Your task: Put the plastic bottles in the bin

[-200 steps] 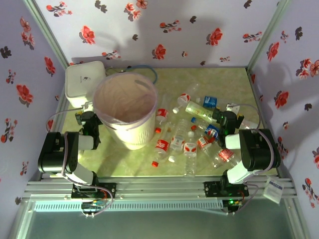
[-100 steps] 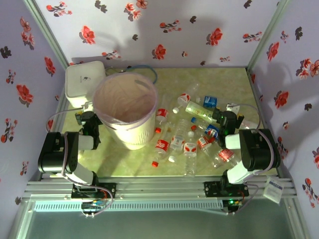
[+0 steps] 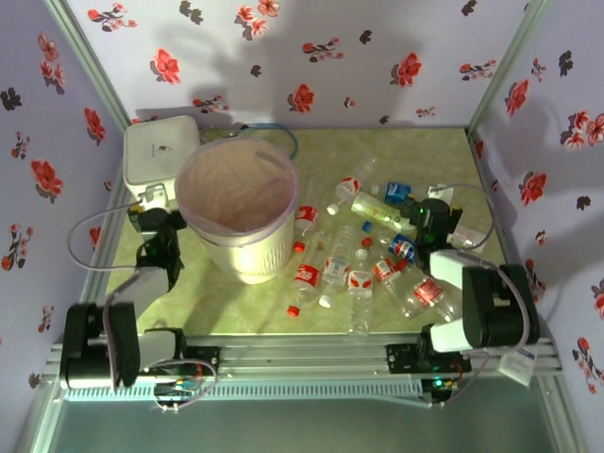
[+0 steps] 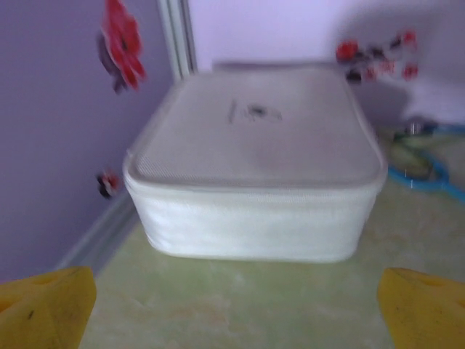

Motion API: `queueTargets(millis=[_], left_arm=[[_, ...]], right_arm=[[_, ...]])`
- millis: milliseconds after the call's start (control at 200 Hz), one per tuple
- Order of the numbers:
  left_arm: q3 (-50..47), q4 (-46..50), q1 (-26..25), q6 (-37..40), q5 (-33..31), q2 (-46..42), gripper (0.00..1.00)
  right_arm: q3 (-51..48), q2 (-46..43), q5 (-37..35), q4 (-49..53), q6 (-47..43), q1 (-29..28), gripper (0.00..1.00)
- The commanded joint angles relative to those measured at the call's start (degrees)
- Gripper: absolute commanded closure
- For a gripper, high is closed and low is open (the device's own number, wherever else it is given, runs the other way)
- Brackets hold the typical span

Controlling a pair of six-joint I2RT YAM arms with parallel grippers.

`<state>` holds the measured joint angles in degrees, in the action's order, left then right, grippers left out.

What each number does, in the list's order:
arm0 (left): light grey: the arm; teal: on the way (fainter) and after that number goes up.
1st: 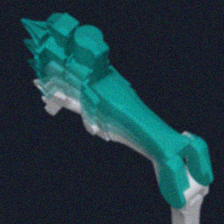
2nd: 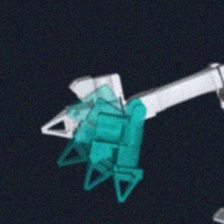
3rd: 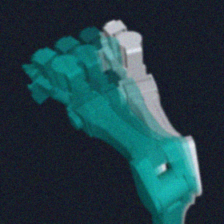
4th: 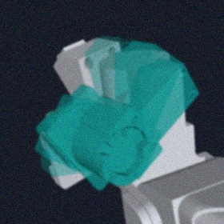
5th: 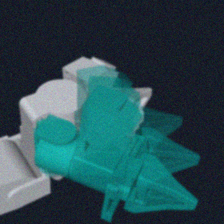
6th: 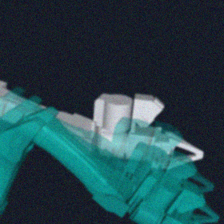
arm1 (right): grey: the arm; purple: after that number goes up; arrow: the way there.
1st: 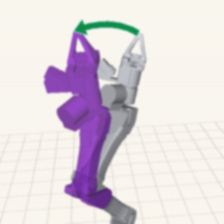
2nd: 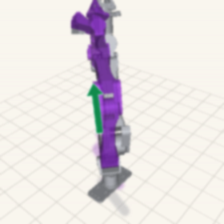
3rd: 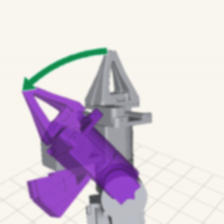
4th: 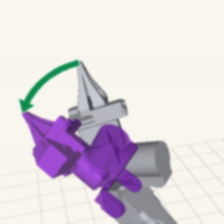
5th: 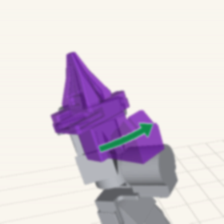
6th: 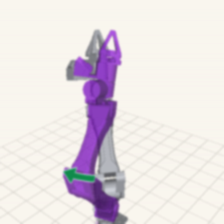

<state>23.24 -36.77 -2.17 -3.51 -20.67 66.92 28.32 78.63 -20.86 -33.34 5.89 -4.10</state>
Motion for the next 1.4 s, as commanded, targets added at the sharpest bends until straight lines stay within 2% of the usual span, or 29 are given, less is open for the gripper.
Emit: queueTargets(millis=[0,115,200,270,395,505,610,855,1015,1255,1325,1395], left_arm=[[3.1,14.3,0.6,-2.1,-5.3,-5.8,0.0],[5.0,26.6,0.8,-6.3,-10.2,-12.9,0.0],[8.6,38.5,1.8,-10.3,-11.8,-18.6,0.0],[12.6,46.9,1.9,-11.2,-12.8,-22.4,0.0],[21.9,58.4,1.9,-10.2,-13.2,-25.9,0.0],[30.8,65.9,1.9,-9.4,-9.3,-26.5,0.0],[38.7,71.9,1.9,-9.9,-2.8,-25.8,0.0],[52.1,79.6,1.8,-12.1,11.9,-23.3,0.01],[57.6,80.6,1.8,-12.6,19.3,-21.8,0.02],[60.6,80.9,1.7,-12.6,26.3,-20.1,0.05],[60.9,81.1,1.7,-12.7,26.9,-20.0,0.05],[61.0,81.2,1.6,-13.4,27.1,-20.0,0.06]], right_arm=[[7.8,-7.4,-2.5,19.3,5.2,-0.2,0.01],[15.3,-12.5,-5.7,42.3,19.7,0.6,0.01],[17.6,-14.1,-4.0,51.4,26.2,4.4,0.01],[18.4,-14.3,-0.7,53.9,30.0,8.6,0.01],[18.6,-12.7,0.5,55.7,39.3,13.2,0.01],[18.9,-10.2,1.4,56.6,48.9,15.9,0.01],[19.1,-7.5,4.0,56.6,57.5,17.6,0.01],[17.3,-2.3,3.9,52.1,67.7,19.6,0.03],[18.0,3.7,4.6,49.4,68.1,21.7,0.04],[20.2,12.4,6.8,44.7,68.3,22.7,0.06],[20.0,13.2,6.4,43.7,68.1,22.8,0.11],[19.6,13.1,5.7,42.9,67.7,22.8,0.19]])
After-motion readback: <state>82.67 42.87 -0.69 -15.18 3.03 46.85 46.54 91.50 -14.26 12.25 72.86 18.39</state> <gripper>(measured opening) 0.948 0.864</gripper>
